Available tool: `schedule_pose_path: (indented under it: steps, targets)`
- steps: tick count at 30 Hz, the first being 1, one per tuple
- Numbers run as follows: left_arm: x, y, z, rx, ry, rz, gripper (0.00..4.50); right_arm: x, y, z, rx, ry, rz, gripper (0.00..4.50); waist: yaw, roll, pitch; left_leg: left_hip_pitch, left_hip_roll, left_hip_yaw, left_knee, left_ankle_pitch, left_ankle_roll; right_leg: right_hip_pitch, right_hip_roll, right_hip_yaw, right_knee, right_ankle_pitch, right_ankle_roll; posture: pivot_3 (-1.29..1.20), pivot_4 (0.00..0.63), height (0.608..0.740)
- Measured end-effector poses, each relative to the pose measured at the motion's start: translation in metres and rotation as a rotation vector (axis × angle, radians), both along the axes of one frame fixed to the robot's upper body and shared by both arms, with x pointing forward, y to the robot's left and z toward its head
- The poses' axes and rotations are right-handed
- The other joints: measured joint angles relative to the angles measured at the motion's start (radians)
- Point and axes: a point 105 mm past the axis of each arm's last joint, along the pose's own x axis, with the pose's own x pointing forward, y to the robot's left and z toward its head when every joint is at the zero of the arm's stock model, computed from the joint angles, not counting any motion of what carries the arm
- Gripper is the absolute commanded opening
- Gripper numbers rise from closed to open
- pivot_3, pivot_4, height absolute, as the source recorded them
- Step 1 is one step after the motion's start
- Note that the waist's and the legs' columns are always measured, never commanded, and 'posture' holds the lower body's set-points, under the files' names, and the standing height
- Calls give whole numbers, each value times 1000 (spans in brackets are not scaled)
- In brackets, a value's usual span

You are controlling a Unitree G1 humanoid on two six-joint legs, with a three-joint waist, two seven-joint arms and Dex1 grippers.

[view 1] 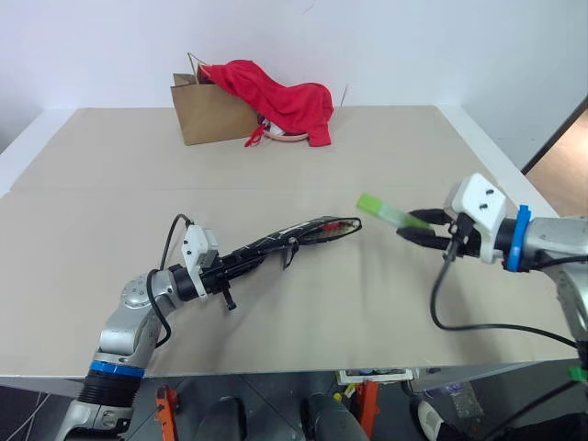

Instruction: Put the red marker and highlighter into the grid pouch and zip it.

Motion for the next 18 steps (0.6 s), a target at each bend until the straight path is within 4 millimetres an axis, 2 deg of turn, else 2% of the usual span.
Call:
schedule_pose_path:
  steps: [2,5,8,16,18]
  targets:
    - [0,0,0,0,0,-2,0,-9,8,1,-41,7,70,1032,0,0,0,0,0,0,0,0,0,0,0,0,0,1,-1,0,150,740]
    - [0,0,0,0,0,-3,0,-10,15,-6,-82,14,104,1032,0,0,0,1,0,1,1,0,0,0,0,0,0,1,-1,0,150,740]
    - [-1,-1,-1,1,1,-8,0,-4,18,-17,-123,23,104,1032,0,0,0,0,0,2,1,0,0,-1,0,1,0,1,-1,0,150,740]
    - [-2,-1,-1,6,1,-20,0,15,24,-16,-148,-2,108,1032,1,0,0,0,1,3,0,0,0,-1,0,1,0,1,-1,0,150,740]
    - [-3,-2,-2,13,1,-26,0,20,30,-25,-197,12,134,1032,0,0,0,0,1,4,0,0,0,-2,0,1,0,1,-1,0,150,740]
